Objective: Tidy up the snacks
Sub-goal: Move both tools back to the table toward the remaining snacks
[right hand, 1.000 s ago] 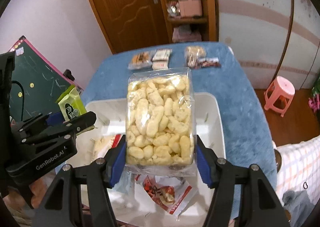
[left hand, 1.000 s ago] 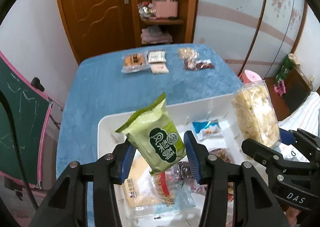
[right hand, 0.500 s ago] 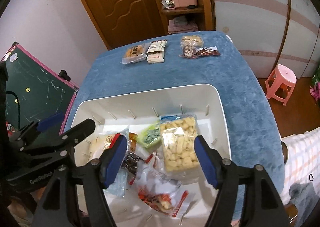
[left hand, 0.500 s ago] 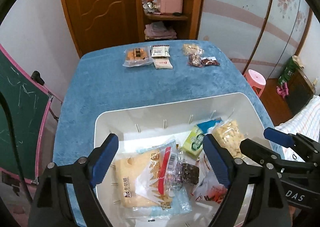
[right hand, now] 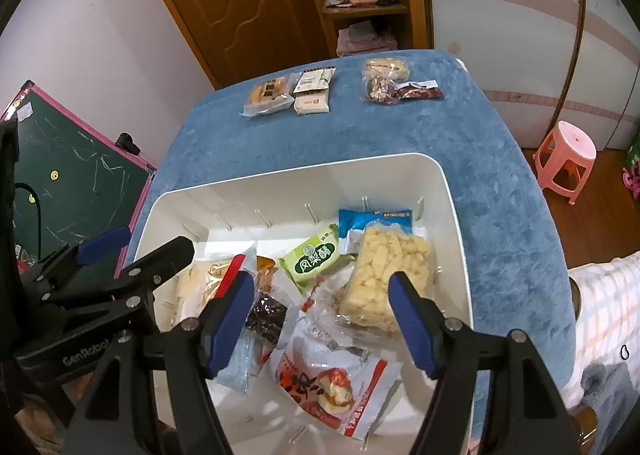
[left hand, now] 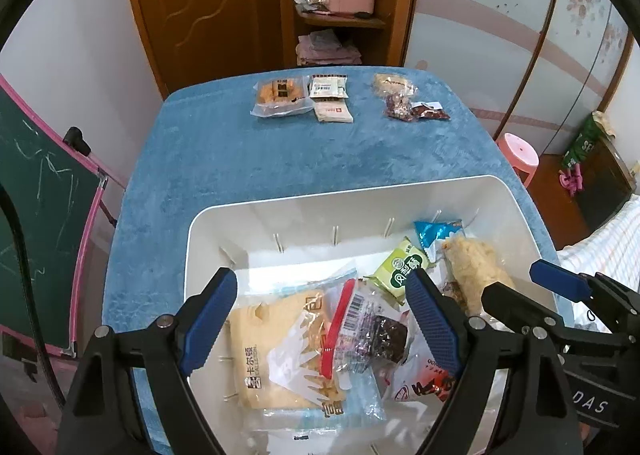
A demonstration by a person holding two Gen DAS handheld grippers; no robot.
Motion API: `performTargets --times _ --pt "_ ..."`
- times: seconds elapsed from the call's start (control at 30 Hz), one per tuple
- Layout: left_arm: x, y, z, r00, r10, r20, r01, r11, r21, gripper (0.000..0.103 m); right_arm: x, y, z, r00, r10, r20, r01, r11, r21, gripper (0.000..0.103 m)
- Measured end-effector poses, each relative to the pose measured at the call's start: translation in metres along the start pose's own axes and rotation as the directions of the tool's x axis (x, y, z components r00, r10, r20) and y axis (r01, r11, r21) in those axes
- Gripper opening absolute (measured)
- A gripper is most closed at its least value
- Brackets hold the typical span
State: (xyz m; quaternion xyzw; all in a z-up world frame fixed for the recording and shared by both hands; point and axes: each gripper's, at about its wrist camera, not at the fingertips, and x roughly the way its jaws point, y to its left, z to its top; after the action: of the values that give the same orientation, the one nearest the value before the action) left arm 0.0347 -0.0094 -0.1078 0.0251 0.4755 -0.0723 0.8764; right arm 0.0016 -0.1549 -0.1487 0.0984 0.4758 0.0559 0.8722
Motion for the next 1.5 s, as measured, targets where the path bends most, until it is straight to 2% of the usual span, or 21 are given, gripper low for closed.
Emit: performTargets --times 0.63,1.0,1.13,1.27,1.4,1.5 --pt "0.008 0.003 0.001 1.000 0.001 -0.018 -0.001 1.000 -0.004 0.085 0.007 -0.002 0.001 1.000 0.002 -0.015 -0.002 1.000 0.007 0.070" --pt "0.022 0.007 0.015 0.999 -0.018 -0.046 0.017 1.000 -0.021 0.085 0.018 0.000 0.012 1.000 -0.015 -0.027 0.015 1.000 -0.017 0.070" --pt "0.024 0.009 0.033 0.999 -0.020 -0.042 0.020 1.000 -0.008 0.085 0.018 0.003 0.026 0.999 -0.031 -0.017 0.030 0.998 -0.052 0.070" --pt "0.017 0.013 0.065 1.000 0.021 -0.003 -0.021 0.999 0.035 0.085 0.010 0.002 0.054 0.999 -0.032 -0.001 0.032 0.995 -0.090 0.070" --pt "0.006 0.021 0.115 0.996 0.061 0.060 -0.064 0.996 0.065 0.085 -0.007 -0.004 0.099 0.999 -0.015 0.030 0.018 0.995 -0.102 0.070" --pt "0.003 0.033 0.162 0.995 0.072 0.075 -0.075 0.996 0.045 0.085 -0.018 -0.010 0.143 0.997 -0.038 0.070 0.046 0.992 -0.114 0.070"
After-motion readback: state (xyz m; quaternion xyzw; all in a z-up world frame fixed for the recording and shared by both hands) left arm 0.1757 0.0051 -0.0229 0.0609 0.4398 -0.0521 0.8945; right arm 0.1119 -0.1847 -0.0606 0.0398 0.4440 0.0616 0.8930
